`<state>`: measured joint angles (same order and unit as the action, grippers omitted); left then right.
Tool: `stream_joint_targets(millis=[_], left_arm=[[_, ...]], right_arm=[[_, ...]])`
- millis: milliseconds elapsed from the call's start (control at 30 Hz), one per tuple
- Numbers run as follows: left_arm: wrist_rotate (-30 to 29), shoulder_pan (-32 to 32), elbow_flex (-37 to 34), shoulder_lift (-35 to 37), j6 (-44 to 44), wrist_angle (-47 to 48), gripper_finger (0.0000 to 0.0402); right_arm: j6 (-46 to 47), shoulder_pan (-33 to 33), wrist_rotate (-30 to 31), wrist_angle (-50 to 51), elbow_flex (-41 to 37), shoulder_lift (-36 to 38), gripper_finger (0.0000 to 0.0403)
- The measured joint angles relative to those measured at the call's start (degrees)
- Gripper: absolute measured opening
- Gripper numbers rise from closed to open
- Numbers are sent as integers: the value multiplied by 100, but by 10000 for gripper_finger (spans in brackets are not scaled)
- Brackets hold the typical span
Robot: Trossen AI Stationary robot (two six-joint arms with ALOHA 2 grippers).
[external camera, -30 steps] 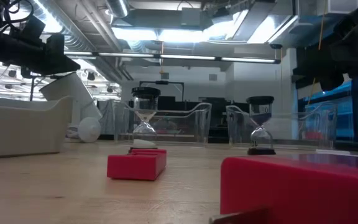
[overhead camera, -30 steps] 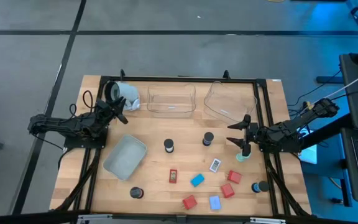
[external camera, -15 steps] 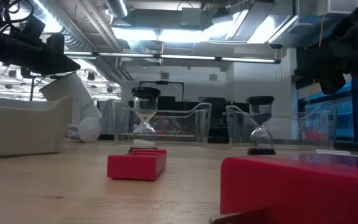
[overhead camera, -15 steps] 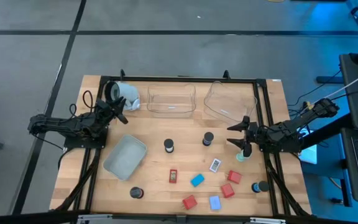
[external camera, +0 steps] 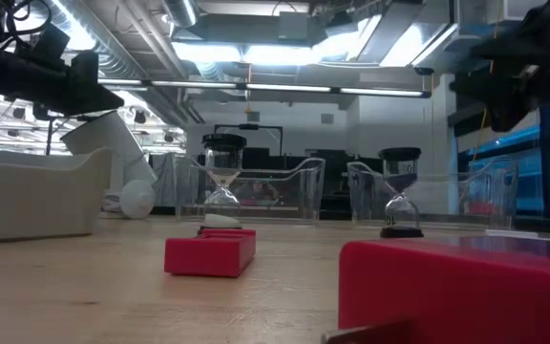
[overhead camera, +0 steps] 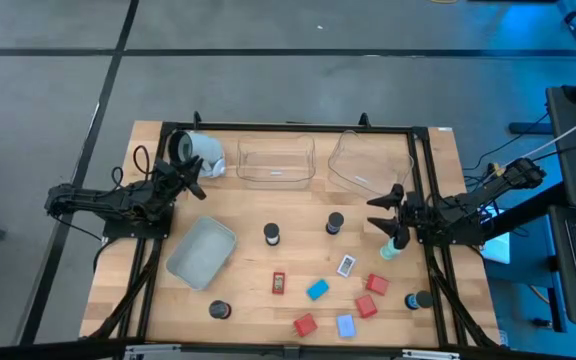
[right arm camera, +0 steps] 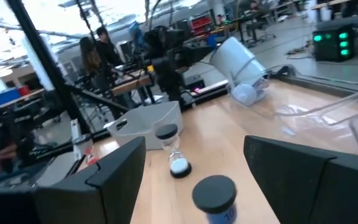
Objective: Pick & Place Office items
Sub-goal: Put the dark blue hourglass into the right transparent bin
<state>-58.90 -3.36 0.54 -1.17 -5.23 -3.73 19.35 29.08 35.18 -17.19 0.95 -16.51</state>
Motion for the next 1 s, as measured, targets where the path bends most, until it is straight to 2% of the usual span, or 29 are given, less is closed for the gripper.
stream_joint_targets(millis=[167,267,433,600,733,900,1000], left_arm=[[577,-2,0,0,-298,-80,72],[665,-1,0,0,-312,-115,72],[354,0,0,0,-400,-122,72],[10,-1,0,4,-404,-122,72],[5,0,0,4,-369,-122,72],[3,-1,0,4,-509,-122,72],[-17,-2,0,4,-509,-122,72]], right_arm=[[258,-2,-4,0,0,-2,277],[272,-2,106,2,0,-2,277],[251,-7,341,22,63,-5,277],[-74,-119,400,276,583,-158,277],[-216,-291,400,1138,1282,-637,277],[-244,-603,373,1848,1981,-1729,277],[-394,-813,-26,1889,2278,-2351,277]])
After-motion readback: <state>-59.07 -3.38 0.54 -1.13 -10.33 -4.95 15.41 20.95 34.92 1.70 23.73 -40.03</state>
